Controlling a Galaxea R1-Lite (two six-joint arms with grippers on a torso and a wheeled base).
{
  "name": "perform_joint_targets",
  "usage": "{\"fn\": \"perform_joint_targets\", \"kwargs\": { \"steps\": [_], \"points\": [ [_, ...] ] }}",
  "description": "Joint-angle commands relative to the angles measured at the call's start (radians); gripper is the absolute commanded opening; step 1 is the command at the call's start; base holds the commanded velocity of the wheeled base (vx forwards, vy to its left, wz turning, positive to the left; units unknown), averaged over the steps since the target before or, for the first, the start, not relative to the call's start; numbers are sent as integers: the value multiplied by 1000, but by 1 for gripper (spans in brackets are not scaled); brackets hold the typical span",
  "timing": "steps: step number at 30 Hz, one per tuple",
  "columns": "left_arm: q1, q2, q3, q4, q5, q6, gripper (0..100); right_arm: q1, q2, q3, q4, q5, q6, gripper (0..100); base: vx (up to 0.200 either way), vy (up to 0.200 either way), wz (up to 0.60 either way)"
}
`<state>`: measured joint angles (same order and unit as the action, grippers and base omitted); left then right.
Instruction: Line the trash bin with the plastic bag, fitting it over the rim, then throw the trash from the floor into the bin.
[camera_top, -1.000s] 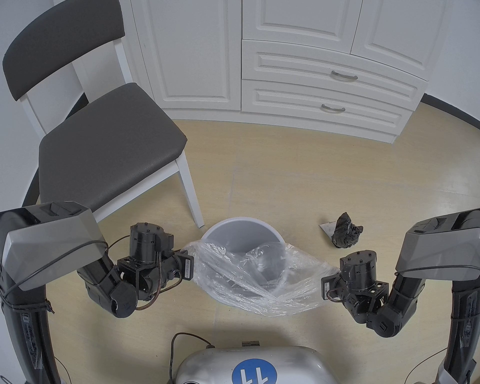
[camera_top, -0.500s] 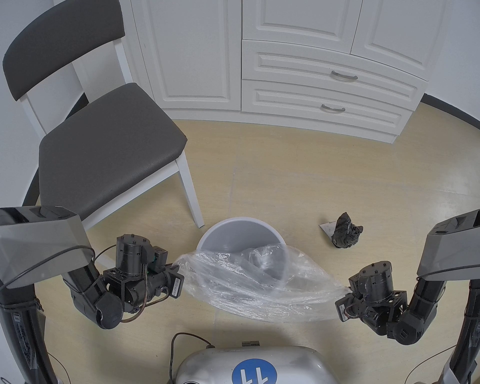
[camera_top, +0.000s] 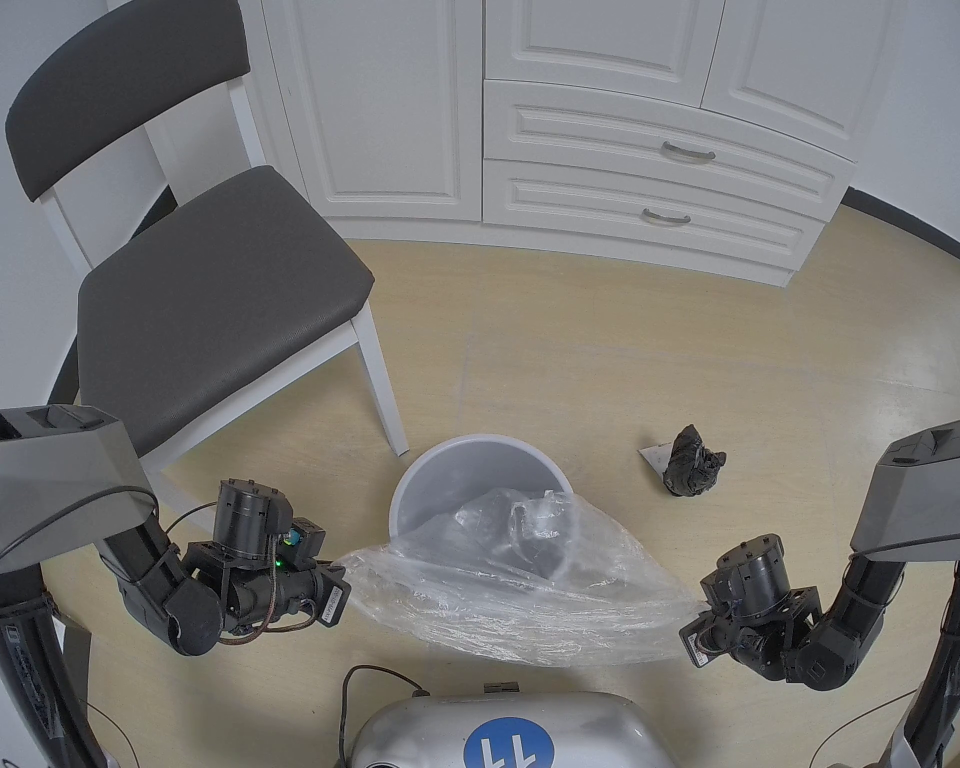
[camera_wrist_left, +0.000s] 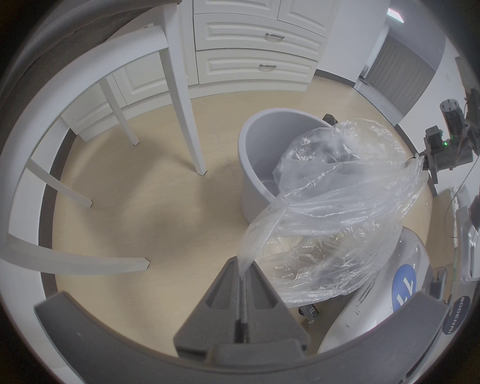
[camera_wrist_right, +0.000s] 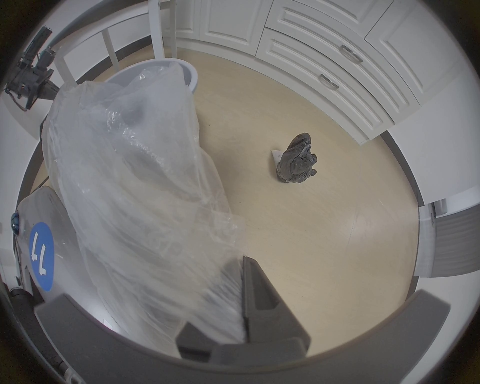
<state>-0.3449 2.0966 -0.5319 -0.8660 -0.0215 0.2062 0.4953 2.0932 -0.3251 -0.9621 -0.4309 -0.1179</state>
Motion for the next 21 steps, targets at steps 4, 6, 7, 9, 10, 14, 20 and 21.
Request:
{"fn": "perform_joint_targets", "kwargs": {
  "steps": [4, 6, 7, 9, 10, 14, 20, 21],
  "points": [
    [9, 83, -46, -11, 12, -4, 0, 8, 64, -20, -10, 0, 3, 0, 0, 0, 0],
    [10, 102, -57, -11, 14, -4, 0, 8, 77, -28, -12, 0, 6, 0, 0, 0, 0],
    [14, 118, -66, -11, 17, -4, 0, 8, 90, -37, -13, 0, 9, 0, 0, 0, 0],
    [18, 134, -76, -11, 18, -4, 0, 6, 103, -45, -13, 0, 10, 0, 0, 0, 0],
    [20, 146, -86, -11, 18, -5, 0, 6, 113, -52, -13, 0, 14, 0, 0, 0, 0],
    [29, 175, -126, -15, 61, -10, 0, 8, 137, -74, -15, -2, 29, 0, 0, 0, 0],
    [37, 232, -206, -117, 135, -90, 0, 23, 194, -190, -35, -20, 161, 0, 0, 0, 0],
    [41, 235, -215, -130, 140, -94, 0, 28, 196, -203, -43, -20, 179, 0, 0, 0, 0]
  ]
}}
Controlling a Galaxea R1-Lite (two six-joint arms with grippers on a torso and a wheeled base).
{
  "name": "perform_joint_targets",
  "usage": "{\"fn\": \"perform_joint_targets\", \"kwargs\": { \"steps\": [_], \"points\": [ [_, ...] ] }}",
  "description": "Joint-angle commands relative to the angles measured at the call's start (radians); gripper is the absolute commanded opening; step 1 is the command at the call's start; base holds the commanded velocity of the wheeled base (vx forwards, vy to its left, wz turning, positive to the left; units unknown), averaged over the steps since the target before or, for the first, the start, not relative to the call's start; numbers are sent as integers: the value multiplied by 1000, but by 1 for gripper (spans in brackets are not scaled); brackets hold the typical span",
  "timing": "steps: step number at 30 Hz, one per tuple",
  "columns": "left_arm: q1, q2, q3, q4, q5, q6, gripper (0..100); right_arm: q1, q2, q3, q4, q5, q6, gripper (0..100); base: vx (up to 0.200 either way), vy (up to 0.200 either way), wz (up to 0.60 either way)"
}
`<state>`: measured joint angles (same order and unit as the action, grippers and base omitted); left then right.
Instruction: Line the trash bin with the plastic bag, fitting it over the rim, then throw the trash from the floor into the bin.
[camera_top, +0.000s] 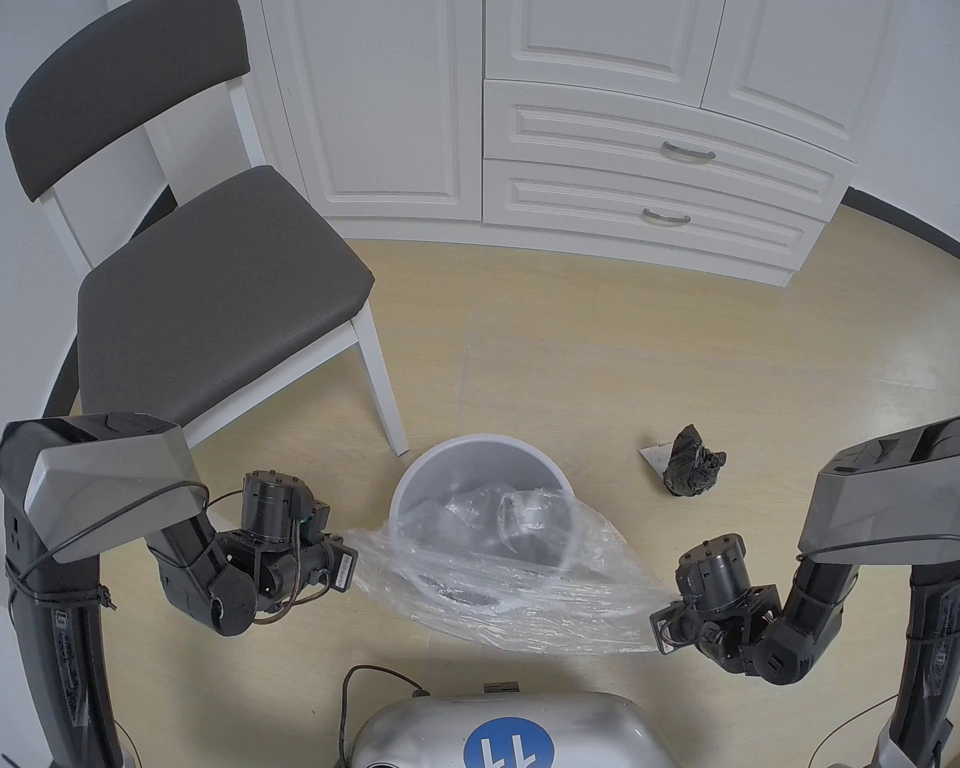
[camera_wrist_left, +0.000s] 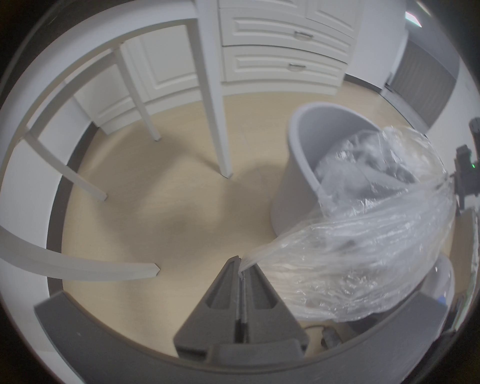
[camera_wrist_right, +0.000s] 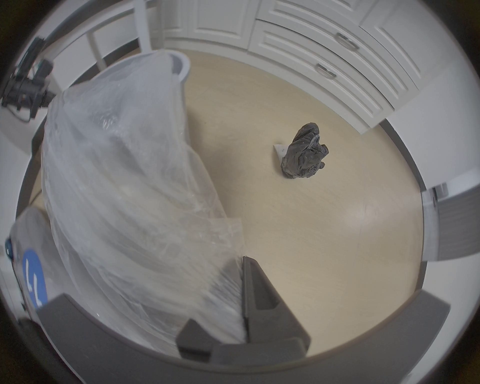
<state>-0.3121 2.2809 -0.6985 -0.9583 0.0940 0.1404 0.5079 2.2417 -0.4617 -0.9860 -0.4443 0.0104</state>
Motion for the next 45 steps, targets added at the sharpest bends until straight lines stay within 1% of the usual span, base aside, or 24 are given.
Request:
{"fn": "perform_joint_targets", "kwargs": {
  "steps": [1, 3, 6, 7, 8, 9, 13, 15, 19, 22, 23, 24, 25, 30, 31, 32, 33, 35, 37, 39, 42, 45],
  "points": [
    [18, 46, -53, -43, 26, -30, 0, 20, 49, -75, -31, -8, 66, 0, 0, 0, 0],
    [30, 37, -55, -48, 24, -30, 0, 27, 47, -83, -59, -8, 82, 0, 0, 0, 0],
    [44, 0, -49, -46, 16, -28, 0, 40, 50, -86, -157, -8, 98, 0, 0, 0, 0],
    [44, 0, -49, -46, 16, -28, 0, 40, 50, -86, -157, -8, 98, 0, 0, 0, 0],
    [45, -15, -45, -48, 15, -30, 0, 47, 79, -95, -232, -8, 98, 0, 0, 0, 0],
    [45, -21, -44, -48, 15, -30, 0, 47, 101, -103, -273, -10, 98, 0, 0, 0, 0],
    [41, -34, -33, -50, 13, -30, 0, 41, 174, -129, -396, -22, 92, 0, 0, 0, 0],
    [39, -35, -32, -54, 15, -30, 0, 38, 179, -132, -410, -22, 91, 0, 0, 0, 0],
    [38, -34, -10, -140, 13, -27, 0, 37, 171, -124, -421, -21, 92, 0, 0, 0, 0],
    [36, -35, 4, -174, 12, -27, 0, 37, 173, -121, -424, -22, 95, 0, 0, 0, 0],
    [34, -37, 22, -203, 4, -22, 0, 35, 176, -117, -442, -22, 94, 0, 0, 0, 0],
    [34, -37, 22, -203, 4, -22, 0, 35, 176, -117, -442, -22, 94, 0, 0, 0, 0],
    [33, -38, 42, -231, -16, -19, 0, 35, 179, -107, -477, -22, 89, 0, 0, 0, 0],
    [34, -43, 63, -244, -39, -2, 0, 37, 176, -64, -505, -10, 77, 0, 0, 0, 0],
    [34, -43, 65, -244, -39, 5, 0, 41, 168, -29, -502, -5, 72, 0, 0, 0, 0],
    [34, -44, 67, -244, -39, 5, 0, 43, 161, -5, -502, 2, 62, 100, 0, 0, 0],
    [34, -44, 65, -244, -39, 5, 0, 43, 159, -2, -502, 4, 60, 100, 0, 0, 0],
    [34, -46, 67, -244, -39, 5, 0, 43, 111, 61, -507, 71, 33, 100, 0, 0, 0],
    [34, -47, 68, -244, -39, 5, 0, 38, 65, 97, -505, 116, 26, 100, 0, 0, 0],
    [34, -47, 68, -244, -39, 5, 0, 35, 49, 106, -505, 125, 23, 100, 0, 0, 0],
    [34, -55, 71, -246, -39, 7, 0, 8, -59, 143, -502, 139, -17, 100, 0, 0, 0],
    [36, -60, 76, -246, -39, 7, 0, -2, -132, 170, -491, 167, -24, 100, 0, 0, 0]
  ]
}}
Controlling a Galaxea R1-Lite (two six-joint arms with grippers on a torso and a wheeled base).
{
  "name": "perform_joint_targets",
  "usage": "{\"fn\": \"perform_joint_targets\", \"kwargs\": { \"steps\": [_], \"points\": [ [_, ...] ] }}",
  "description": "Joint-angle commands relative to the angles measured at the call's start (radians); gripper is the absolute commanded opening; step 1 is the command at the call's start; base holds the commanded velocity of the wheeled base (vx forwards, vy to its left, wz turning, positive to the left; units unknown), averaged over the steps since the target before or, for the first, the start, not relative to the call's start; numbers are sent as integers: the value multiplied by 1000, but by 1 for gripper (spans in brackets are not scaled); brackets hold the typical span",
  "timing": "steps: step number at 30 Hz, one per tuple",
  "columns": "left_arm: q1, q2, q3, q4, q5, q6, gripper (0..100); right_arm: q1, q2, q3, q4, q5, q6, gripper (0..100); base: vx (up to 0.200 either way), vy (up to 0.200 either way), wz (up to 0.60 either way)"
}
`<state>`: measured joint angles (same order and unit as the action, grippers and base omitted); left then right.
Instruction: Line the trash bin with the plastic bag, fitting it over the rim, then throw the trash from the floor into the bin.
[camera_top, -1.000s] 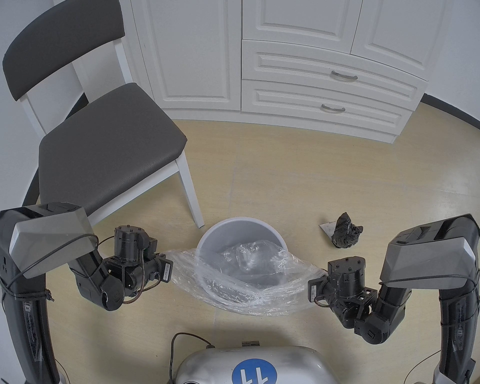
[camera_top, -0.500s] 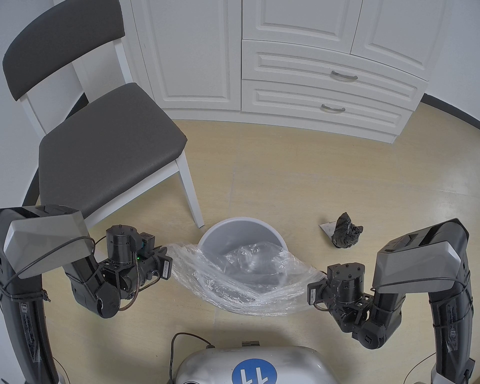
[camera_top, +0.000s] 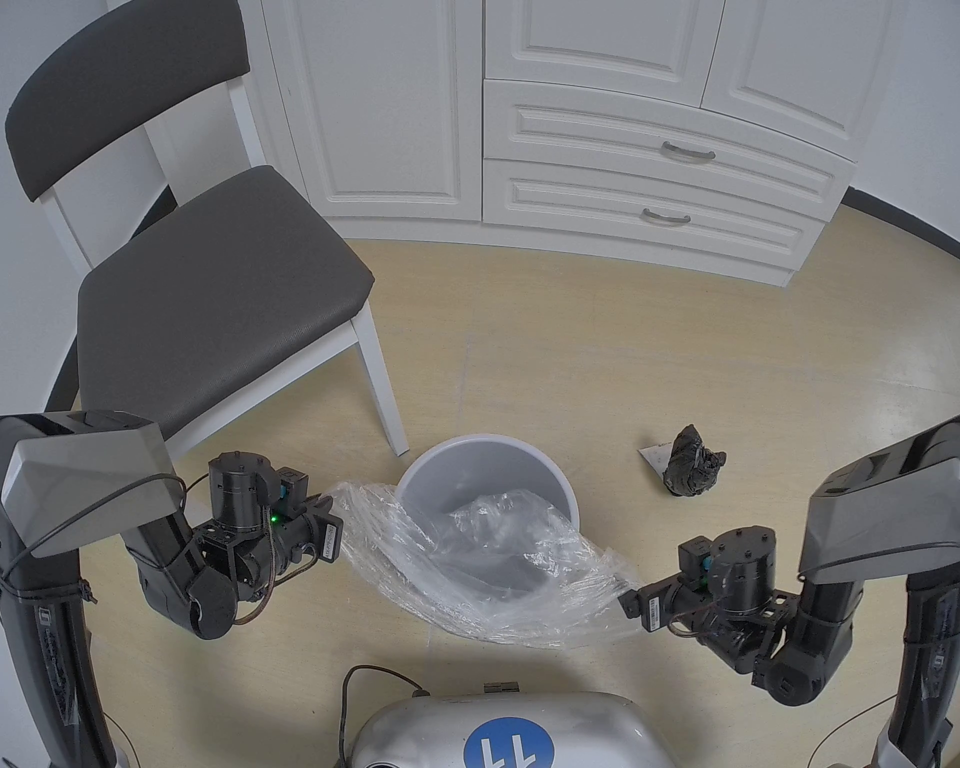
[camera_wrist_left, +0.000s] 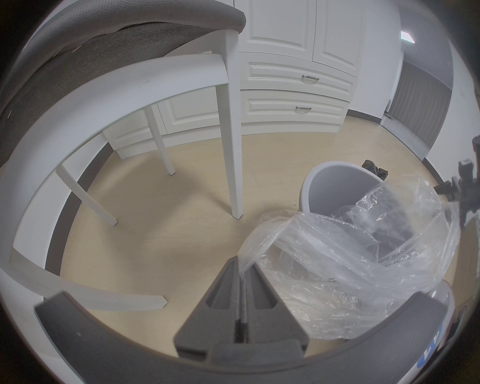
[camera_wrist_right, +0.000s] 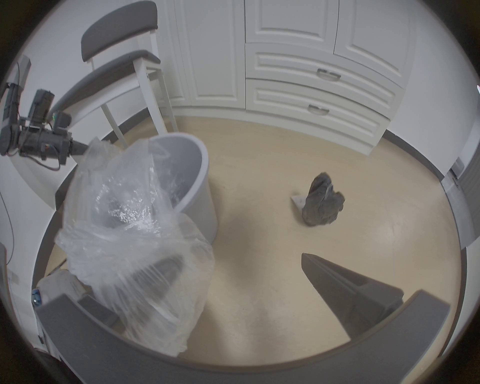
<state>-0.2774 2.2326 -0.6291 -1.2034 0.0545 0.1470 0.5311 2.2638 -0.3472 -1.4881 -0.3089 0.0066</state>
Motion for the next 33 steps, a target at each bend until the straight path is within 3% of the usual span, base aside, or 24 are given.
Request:
{"fn": "perform_joint_targets", "kwargs": {
  "steps": [1, 6, 14, 18, 20, 26, 33],
  "points": [
    [0, -11, 6, -1, 1, 0, 0, -31, -173, 65, 11, 44, -20, 100, 0, 0, 0],
    [4, -8, 3, 1, 1, 0, 0, -79, -219, 79, 12, 113, -22, 100, 0, 0, 0],
    [29, 19, -34, 22, 1, 5, 0, -206, -153, 119, -8, 372, -23, 100, 0, 0, 0],
    [46, 45, -53, 22, 1, 17, 0, -261, -110, 120, -37, 450, -40, 100, 0, 0, 0],
    [49, 59, -58, 27, 2, 20, 0, -324, -66, 137, -83, 524, -73, 100, 0, 0, 0],
    [58, 79, -90, 62, 8, 22, 0, -416, -20, 165, -83, 689, -145, 100, 0, 0, 0],
    [73, 85, -104, 76, 7, 23, 0, -444, -24, 169, -83, 720, -169, 100, 0, 0, 0]
  ]
}}
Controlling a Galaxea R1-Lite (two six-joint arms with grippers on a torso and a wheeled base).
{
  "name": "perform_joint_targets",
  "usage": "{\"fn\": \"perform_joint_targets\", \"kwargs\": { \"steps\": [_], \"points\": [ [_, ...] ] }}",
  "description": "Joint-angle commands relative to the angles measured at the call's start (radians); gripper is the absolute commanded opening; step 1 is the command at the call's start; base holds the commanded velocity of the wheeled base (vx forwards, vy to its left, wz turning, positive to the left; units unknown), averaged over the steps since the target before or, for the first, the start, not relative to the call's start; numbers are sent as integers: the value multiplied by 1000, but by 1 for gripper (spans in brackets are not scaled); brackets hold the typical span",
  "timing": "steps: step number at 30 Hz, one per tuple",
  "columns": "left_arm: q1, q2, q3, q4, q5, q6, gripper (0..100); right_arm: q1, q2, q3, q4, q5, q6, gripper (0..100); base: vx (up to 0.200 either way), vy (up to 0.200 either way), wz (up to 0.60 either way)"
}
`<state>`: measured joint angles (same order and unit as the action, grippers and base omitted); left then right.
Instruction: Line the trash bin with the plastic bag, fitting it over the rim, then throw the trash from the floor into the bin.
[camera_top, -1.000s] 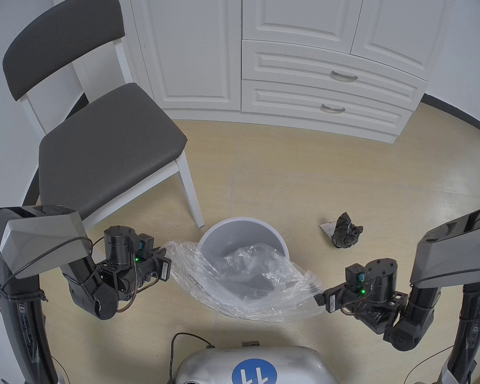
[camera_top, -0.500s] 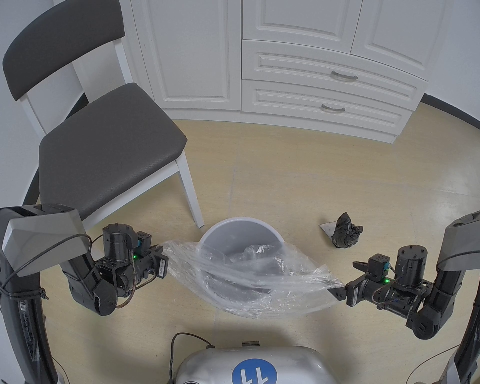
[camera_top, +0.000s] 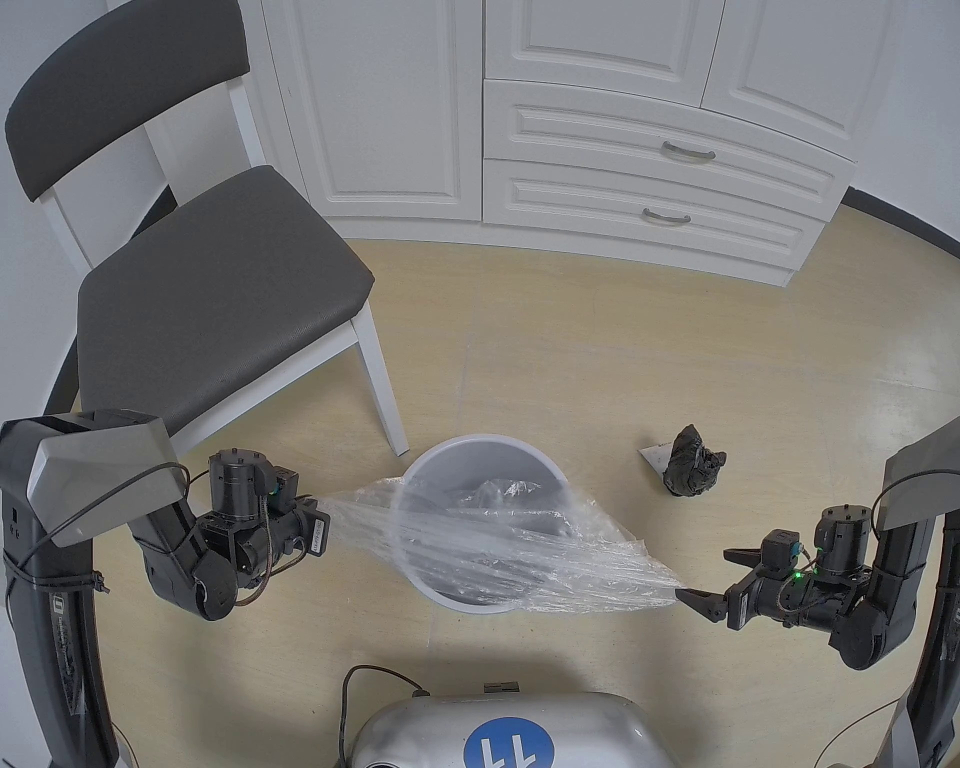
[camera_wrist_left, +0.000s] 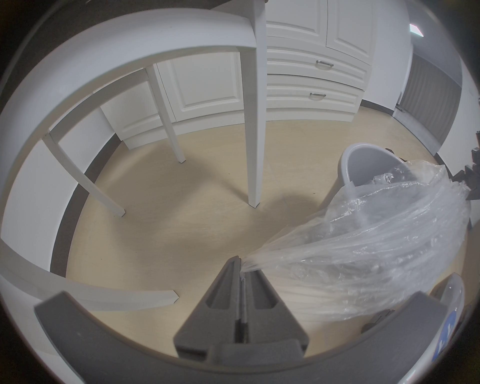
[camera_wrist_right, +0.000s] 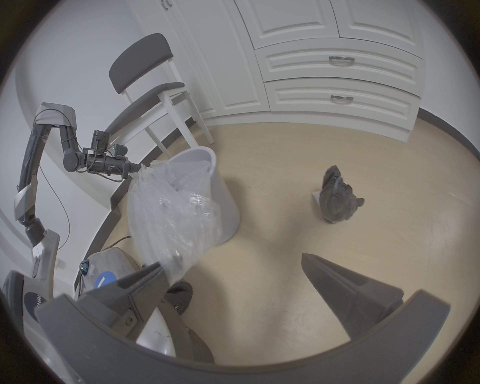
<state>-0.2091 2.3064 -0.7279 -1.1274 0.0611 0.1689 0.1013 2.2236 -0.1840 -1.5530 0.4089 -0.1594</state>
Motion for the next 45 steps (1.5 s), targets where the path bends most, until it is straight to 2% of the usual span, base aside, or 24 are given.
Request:
{"fn": "perform_joint_targets", "kwargs": {
  "steps": [1, 8, 10, 12, 16, 19, 27, 28, 33, 37, 40, 45],
  "points": [
    [5, 8, -1, 0, 0, 1, 0, -14, 14, 9, -18, 2, -3, 100, 0, 0, 0],
    [4, -8, 12, 0, -1, 1, 0, -6, -61, 31, -18, -5, -20, 100, 0, 0, 0],
    [-10, -54, 65, -6, -6, 4, 0, 12, -130, 44, -18, -27, -19, 100, 0, 0, 0],
    [-42, -122, 125, -5, -7, 15, 0, 40, -177, 52, -18, -70, -19, 100, 0, 0, 0],
    [-104, -246, 228, 3, -7, 24, 0, 94, -252, 43, -18, -228, -17, 100, 0, 0, 0],
    [-118, -283, 263, 18, -4, 26, 0, 106, -285, 32, -18, -306, -19, 100, 0, 0, 0],
    [-119, -361, 311, 83, -4, 34, 0, 118, -363, 25, 45, -314, -19, 100, 0, 0, 0],
    [-138, -410, 332, 113, -3, 34, 0, 158, -369, 25, 56, -321, -17, 100, 0, 0, 0],
    [-197, -530, 347, 227, 8, 21, 0, 206, -371, 29, 53, -375, -17, 100, 0, 0, 0],
    [-231, -604, 341, 299, 16, -5, 0, 215, -372, 31, 54, -394, -17, 100, 0, 0, 0],
    [-282, -671, 324, 403, 42, -43, 0, 219, -368, 32, 54, -394, -17, 100, 0, 0, 0],
    [-285, -659, 300, 460, 46, -52, 0, 235, -360, 34, 56, -398, -16, 100, 0, 0, 0]
  ]
}}
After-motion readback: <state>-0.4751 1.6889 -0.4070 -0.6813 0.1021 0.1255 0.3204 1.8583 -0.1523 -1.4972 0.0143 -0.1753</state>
